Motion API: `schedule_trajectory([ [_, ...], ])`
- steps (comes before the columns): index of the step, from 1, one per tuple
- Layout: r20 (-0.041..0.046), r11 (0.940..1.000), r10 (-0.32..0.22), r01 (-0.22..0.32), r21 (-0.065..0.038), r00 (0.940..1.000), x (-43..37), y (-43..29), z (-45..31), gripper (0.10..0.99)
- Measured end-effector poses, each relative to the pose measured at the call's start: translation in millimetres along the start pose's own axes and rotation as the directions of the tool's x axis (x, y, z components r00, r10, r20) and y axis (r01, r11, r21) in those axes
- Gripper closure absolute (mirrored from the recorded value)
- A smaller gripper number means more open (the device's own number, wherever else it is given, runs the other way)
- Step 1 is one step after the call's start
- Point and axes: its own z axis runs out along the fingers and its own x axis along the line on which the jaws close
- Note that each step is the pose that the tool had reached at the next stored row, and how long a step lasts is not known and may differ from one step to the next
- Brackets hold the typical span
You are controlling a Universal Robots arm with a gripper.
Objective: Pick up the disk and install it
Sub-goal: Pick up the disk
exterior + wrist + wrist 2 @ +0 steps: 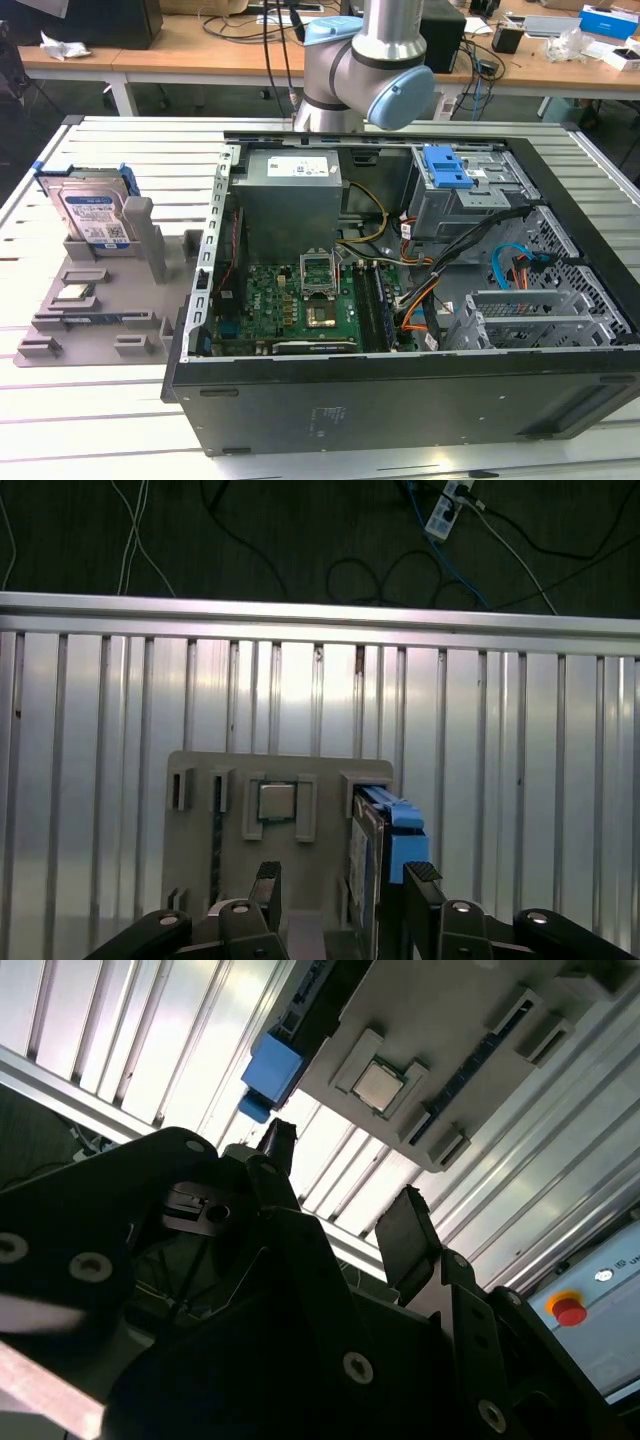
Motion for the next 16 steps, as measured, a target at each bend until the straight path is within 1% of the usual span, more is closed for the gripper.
schedule_trajectory([
  [16,-0.0001,1.0000,0.000,0.000,0.000,1.0000,-2.5,-0.3,3.1,0.486],
])
